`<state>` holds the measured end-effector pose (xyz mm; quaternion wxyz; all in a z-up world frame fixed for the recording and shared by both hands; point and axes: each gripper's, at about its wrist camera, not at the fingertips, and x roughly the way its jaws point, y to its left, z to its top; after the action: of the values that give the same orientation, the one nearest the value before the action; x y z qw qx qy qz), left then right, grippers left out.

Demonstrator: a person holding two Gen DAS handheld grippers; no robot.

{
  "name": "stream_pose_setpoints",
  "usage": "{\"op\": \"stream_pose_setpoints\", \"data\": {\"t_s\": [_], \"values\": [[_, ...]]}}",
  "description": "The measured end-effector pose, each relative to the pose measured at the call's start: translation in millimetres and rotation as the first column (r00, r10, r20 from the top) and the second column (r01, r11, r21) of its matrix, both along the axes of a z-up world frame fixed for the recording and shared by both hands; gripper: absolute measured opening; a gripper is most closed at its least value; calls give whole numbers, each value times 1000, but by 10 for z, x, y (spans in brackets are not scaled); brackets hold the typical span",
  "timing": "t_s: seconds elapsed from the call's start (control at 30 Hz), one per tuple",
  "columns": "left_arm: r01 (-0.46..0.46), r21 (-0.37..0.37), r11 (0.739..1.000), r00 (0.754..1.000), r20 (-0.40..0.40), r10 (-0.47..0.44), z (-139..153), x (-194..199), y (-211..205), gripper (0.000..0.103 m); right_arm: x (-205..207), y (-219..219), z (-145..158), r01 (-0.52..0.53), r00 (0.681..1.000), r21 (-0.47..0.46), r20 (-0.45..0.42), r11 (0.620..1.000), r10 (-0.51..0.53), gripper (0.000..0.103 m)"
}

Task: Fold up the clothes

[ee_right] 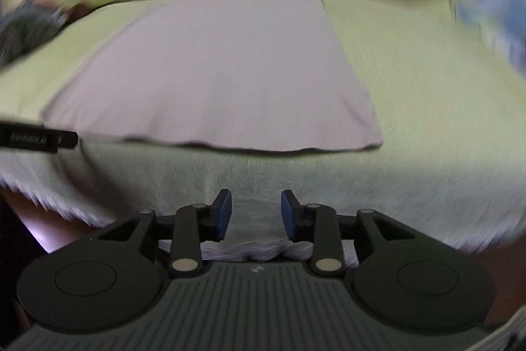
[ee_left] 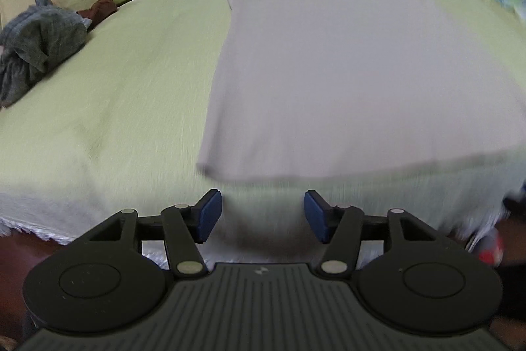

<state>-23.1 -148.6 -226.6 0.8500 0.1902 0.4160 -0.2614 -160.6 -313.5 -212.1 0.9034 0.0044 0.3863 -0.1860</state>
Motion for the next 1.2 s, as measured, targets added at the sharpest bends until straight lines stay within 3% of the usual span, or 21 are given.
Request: {"op": "stream_pose_setpoints", "data": {"t_s": [0.07, 0.17, 0.27, 0.37, 0.47, 0.53, 0.7, 0.8, 0.9, 0.97, 1.07, 1.1, 1.17, 1.2], "values": [[55, -14, 998, 998, 12, -55, 9, -116, -23, 60, 19, 180, 17, -120, 992, -152, 12, 981, 123, 35], [140, -21, 990, 989, 59, -138, 43, -201, -160, 61, 138, 287, -25, -221, 974, -290, -26, 931, 223, 36], [187, -51, 981, 981, 54, -184, 44, -185, -253, 61, 257, 314, -112, -299, 954, -360, -78, 884, 291, 36], [166, -64, 984, 986, 8, -166, -7, -96, -279, 61, 393, 327, -196, -363, 932, -412, -137, 836, 337, 34], [135, -64, 989, 991, 5, -135, -26, -64, -212, 61, 436, 347, -259, -387, 922, -427, -167, 817, 350, 32], [119, -75, 990, 993, 4, -119, 38, -37, -95, 61, 389, 356, -205, -381, 924, -388, -157, 839, 347, 32], [10, -136, 991, 1000, 11, -9, 315, 288, 278, 64, 189, 64, 120, -181, 983, -135, 14, 974, 185, 40], [-49, -168, 985, 999, 0, 50, 396, 617, 350, 67, 116, -166, 218, -56, 997, -72, 47, 996, 60, 42], [-81, -167, 983, 994, -80, 69, 308, 918, 321, 69, 96, -217, 207, -30, 998, -66, 45, 997, 33, 45], [-130, -172, 977, 978, -185, 98, 159, 1108, 329, 68, 94, -216, 177, -23, 999, -41, 48, 999, 25, 46], [-137, -172, 975, 975, -196, 102, 129, 1126, 337, 55, 108, -196, 140, -22, 998, -12, 52, 1000, 22, 48], [-127, -161, 979, 978, -184, 97, 146, 1121, 318, 35, 114, -190, 129, -23, 998, -11, 54, 1000, 24, 49], [-118, -181, 976, 975, -207, 79, 165, 1157, 309, 14, 132, -203, 131, -25, 998, 9, 64, 1000, 24, 49], [-117, -185, 976, 972, -222, 74, 159, 1195, 301, 13, 142, -221, 130, -24, 997, 23, 71, 999, 22, 49]]}}
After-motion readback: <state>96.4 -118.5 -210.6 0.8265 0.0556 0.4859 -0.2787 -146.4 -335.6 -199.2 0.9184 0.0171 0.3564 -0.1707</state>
